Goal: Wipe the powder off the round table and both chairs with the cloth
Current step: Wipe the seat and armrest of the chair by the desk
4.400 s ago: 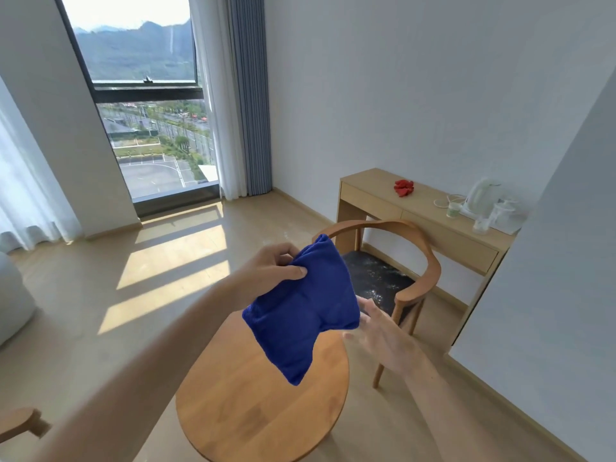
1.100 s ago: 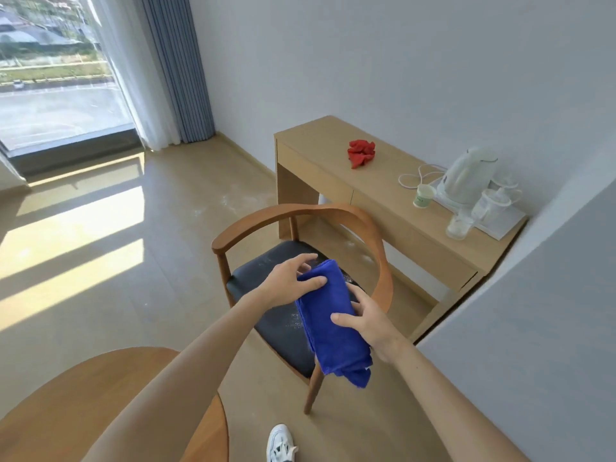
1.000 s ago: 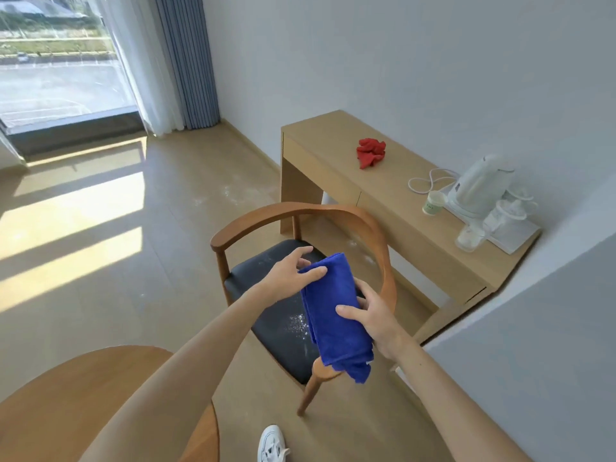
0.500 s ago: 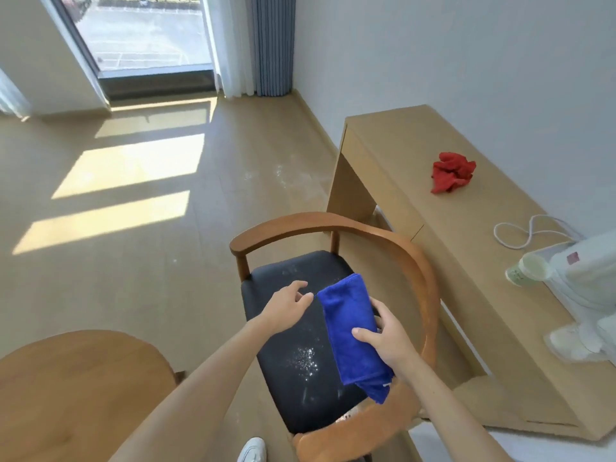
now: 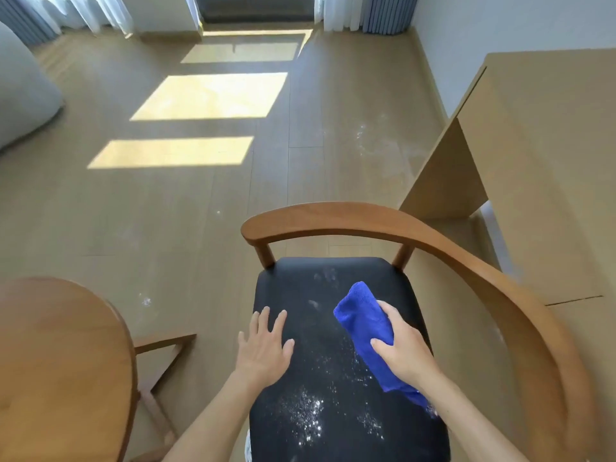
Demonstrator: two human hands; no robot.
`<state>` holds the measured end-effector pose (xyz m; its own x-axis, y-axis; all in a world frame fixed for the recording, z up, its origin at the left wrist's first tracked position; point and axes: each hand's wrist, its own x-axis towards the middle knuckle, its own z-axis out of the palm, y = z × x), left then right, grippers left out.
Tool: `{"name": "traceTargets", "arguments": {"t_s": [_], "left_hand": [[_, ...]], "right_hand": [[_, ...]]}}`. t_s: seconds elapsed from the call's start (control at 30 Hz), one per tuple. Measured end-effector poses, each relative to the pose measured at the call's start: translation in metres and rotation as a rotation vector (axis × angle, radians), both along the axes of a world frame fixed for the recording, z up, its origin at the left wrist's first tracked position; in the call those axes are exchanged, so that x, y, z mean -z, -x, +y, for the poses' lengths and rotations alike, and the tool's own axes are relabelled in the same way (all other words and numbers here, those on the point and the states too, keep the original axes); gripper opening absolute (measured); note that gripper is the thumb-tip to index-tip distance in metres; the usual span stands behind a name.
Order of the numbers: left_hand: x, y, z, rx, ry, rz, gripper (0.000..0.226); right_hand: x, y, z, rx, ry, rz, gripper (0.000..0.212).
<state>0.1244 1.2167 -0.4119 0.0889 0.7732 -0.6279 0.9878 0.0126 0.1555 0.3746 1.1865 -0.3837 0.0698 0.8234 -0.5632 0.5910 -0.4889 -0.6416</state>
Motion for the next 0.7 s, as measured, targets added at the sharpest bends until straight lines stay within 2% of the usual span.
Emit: {"name": "traceTargets", "arguments": {"t_s": [0.1,0.2,0.27,0.37,0.43,0.53,0.7], "left_hand": [[0.044,0.002,0.014,-0.022,0.013,0.015,0.061],[0.073,0.003,0.031,-0.031,-0.029,-0.003,0.060],[0.090,0.005,0.043,-0.024,-0.065,-0.001,0.060],[0.111,0.009,0.056,-0.005,-0.109,0.010,0.061],[0.122,0.011,0.060,-0.004,-0.122,0.000,0.060],[0.132,0.014,0.059,-0.026,-0.170,-0.075,0.058],[0.142,0.022,0.057,-0.077,-0.275,-0.170,0.055]], "right_hand": [[0.036,0.005,0.044,-0.144,-0.092,-0.090,0.062],[0.069,0.016,0.089,-0.334,-0.209,-0.329,0.066],[0.090,0.025,0.114,-0.467,-0.406,-0.503,0.074],[0.131,0.033,0.133,-0.643,-0.629,-0.635,0.091],[0.152,0.035,0.132,-0.758,-0.675,-0.650,0.084],[0.165,0.035,0.128,-0.794,-0.671,-0.602,0.073],[0.173,0.036,0.150,-0.723,-0.548,-0.575,0.079]]}}
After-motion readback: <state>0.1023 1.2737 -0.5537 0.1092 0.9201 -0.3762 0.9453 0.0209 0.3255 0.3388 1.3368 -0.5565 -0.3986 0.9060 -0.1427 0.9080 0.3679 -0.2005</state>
